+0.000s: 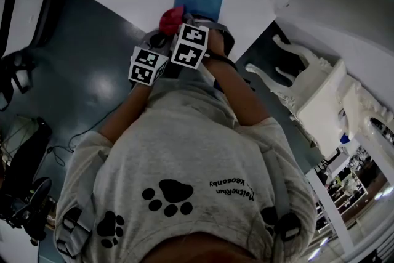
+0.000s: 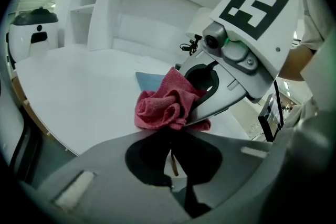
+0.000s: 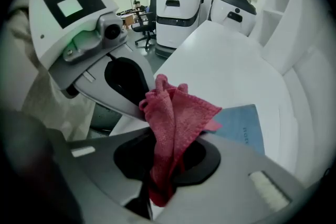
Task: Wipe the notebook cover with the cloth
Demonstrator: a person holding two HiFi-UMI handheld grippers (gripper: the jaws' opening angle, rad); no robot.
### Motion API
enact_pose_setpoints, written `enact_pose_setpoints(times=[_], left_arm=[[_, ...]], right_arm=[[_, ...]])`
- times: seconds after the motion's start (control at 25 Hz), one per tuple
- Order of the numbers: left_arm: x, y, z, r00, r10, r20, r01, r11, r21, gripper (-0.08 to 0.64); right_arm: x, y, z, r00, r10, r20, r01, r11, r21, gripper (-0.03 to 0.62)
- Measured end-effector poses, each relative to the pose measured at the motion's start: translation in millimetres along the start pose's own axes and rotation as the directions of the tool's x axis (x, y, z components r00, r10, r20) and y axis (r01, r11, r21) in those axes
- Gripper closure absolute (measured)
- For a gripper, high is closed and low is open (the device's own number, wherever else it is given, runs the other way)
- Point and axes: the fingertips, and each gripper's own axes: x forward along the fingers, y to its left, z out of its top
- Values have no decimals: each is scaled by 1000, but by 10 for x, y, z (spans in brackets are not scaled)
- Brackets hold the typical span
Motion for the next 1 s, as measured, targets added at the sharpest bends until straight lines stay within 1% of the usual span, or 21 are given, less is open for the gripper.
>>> enact_pose_setpoints(times=[0.16,0.36,0.52,0.68,0.76,0.84,1.0], left_arm=[[-11,5,-9,1000,2,-8,-3,1000,-2,563],[-15,17,16,1000,5,1,-5,1000,1,563],[-22,28,22,1000,7,-5,-7,1000,0,563],[-15,24,20,1000,13,-6,-13,1000,6,563],[-17,29,16,1000,15,-7,-15,1000,7,563],[-15,36,26,1000,17,-5,-17,1000,9,563],[-3,41,19,1000,22,-14,-21,1000,11,563]], right_arm=[[-67,23,-222,1000,0,-16,0,999,34,523],[-220,45,-690,999,-12,-48,18,990,138,523],[-313,60,-980,997,-24,-66,39,974,225,523],[-316,114,-1266,994,-25,-109,56,952,300,523],[-320,139,-1350,995,-24,-101,58,935,349,523],[-338,136,-1388,995,-29,-95,63,923,379,523],[-324,123,-1405,995,-45,-94,79,916,393,523]])
